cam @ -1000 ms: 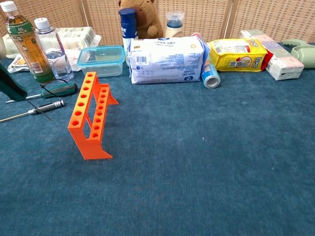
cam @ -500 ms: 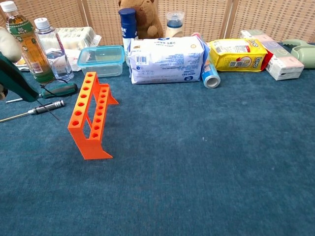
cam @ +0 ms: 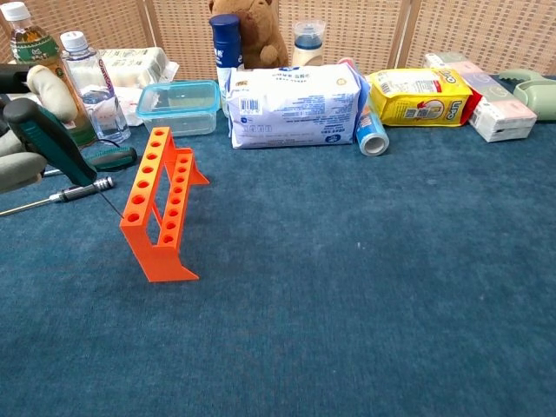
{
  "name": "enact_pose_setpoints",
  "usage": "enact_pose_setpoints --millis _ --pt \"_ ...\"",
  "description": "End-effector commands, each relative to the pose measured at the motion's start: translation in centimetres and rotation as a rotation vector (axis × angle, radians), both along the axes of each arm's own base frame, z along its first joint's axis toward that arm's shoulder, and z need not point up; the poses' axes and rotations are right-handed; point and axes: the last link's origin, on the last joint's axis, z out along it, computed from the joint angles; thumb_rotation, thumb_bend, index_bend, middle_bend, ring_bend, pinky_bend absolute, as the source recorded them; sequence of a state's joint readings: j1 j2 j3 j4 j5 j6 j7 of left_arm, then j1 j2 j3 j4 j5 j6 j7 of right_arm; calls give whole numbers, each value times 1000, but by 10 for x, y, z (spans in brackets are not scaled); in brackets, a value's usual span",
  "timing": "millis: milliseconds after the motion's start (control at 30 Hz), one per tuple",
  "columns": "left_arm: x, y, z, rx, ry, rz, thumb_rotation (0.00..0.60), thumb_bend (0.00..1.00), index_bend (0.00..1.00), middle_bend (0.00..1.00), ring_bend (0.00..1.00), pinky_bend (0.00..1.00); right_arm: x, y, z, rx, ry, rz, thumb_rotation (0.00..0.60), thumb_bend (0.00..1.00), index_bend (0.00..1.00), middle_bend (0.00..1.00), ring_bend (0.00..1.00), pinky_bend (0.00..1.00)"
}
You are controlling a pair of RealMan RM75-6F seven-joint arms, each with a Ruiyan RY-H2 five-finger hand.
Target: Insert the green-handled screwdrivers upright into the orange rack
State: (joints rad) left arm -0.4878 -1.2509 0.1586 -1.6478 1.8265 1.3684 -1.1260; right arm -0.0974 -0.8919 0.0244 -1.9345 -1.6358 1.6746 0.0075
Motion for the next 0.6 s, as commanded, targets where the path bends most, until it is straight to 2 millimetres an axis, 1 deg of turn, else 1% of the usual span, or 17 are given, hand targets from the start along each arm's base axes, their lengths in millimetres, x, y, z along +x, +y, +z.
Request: enact_pose_setpoints --millis 33,600 --pt "0 1 -1 4 4 1 600 463 561 897 871 914 0 0 0 0 0 -1 600 0 126 117 18 0" --pt "2 7 -6 10 9 15 600 463 561 897 872 914 0 0 0 2 0 -1 600 0 126 118 18 0"
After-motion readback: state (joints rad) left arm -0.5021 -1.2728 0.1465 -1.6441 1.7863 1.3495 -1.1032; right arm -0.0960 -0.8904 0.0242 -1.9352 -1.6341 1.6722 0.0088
